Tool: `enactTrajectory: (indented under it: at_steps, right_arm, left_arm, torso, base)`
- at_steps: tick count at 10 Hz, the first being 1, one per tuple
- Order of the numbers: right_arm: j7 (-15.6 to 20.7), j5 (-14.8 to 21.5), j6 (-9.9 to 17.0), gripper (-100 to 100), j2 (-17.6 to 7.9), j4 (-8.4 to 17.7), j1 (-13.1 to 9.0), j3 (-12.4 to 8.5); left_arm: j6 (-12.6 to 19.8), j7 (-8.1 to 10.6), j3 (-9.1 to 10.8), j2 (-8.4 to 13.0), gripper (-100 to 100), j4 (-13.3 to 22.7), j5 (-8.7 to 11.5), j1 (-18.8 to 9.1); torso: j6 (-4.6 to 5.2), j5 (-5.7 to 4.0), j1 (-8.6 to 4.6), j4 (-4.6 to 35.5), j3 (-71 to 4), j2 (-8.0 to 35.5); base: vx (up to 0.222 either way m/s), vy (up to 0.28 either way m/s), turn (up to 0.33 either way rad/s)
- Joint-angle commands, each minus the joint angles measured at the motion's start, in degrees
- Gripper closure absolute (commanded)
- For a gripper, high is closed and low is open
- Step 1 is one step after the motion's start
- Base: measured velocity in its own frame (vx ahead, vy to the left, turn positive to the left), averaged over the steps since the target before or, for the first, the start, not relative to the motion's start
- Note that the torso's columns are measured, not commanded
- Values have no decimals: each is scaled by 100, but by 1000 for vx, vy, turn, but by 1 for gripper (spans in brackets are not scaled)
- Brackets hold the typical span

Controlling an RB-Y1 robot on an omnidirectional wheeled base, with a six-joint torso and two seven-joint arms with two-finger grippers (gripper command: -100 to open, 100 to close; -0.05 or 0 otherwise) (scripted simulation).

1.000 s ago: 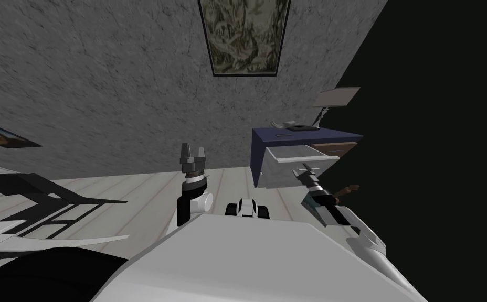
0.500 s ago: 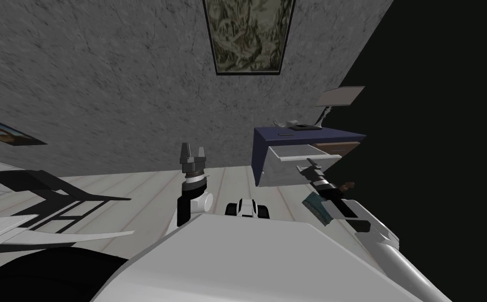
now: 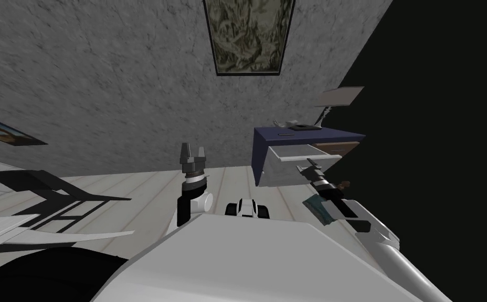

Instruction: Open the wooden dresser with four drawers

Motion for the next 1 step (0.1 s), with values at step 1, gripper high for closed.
enactTrajectory:
  at_steps: [1]
  right_arm:
    - [0,0,0,0,0,0,0,0]
  left_arm:
    - [0,0,0,0,0,0,0,0]
  torso:
    - [0,0,0,0,1,1]
  base:
    - [0,0,0]
